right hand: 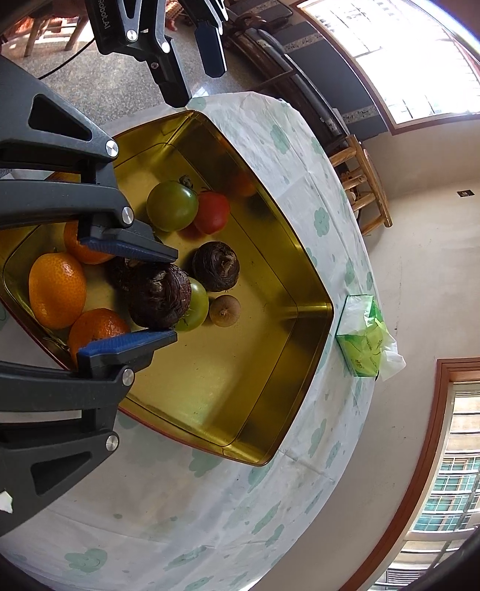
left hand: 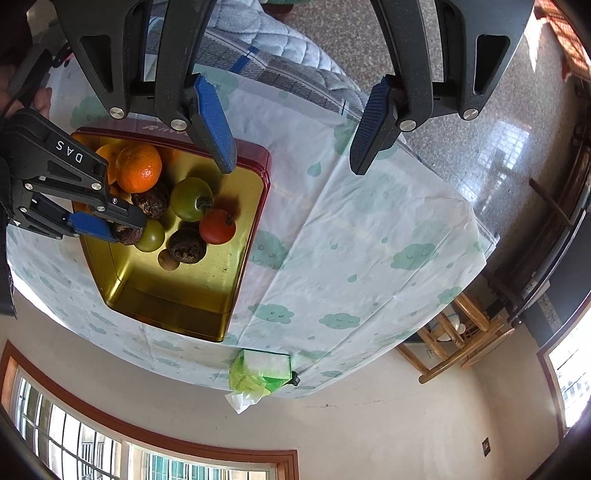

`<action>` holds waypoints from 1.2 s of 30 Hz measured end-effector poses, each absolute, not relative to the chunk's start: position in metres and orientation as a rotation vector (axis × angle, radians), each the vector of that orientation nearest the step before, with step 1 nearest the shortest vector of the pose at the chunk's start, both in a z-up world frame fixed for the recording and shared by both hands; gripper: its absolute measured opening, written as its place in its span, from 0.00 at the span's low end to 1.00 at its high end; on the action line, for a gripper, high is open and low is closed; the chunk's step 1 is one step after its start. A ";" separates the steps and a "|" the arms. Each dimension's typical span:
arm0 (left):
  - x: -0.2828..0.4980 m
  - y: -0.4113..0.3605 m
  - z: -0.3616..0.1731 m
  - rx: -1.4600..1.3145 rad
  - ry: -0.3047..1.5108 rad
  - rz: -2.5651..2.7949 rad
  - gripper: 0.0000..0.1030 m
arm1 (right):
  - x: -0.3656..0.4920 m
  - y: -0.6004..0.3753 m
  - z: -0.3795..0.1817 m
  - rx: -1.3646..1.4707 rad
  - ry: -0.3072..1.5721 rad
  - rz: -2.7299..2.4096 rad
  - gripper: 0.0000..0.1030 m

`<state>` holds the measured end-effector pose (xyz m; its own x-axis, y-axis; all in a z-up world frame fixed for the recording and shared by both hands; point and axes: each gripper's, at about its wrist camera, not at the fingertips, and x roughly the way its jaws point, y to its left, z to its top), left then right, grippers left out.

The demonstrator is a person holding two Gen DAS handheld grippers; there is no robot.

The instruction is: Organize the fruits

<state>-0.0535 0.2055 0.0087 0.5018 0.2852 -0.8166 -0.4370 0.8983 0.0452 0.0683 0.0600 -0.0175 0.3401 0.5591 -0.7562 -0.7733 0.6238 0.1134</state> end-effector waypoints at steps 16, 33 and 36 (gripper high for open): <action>-0.052 0.192 0.015 -0.148 0.961 0.432 0.63 | 0.042 0.022 0.021 -0.252 0.821 0.805 0.97; -0.039 0.158 0.010 -0.104 0.990 0.371 0.63 | 0.026 -0.004 -0.013 -0.309 0.966 0.689 0.99; -0.037 0.153 0.008 -0.096 0.998 0.368 0.63 | 0.026 -0.003 -0.015 -0.310 0.973 0.688 0.99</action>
<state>-0.0373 0.1535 0.0082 0.4859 0.2587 -0.8348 -0.3453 0.9343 0.0885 0.0261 -0.0028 -0.0146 0.3756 0.3941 -0.8388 -0.6598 0.7493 0.0566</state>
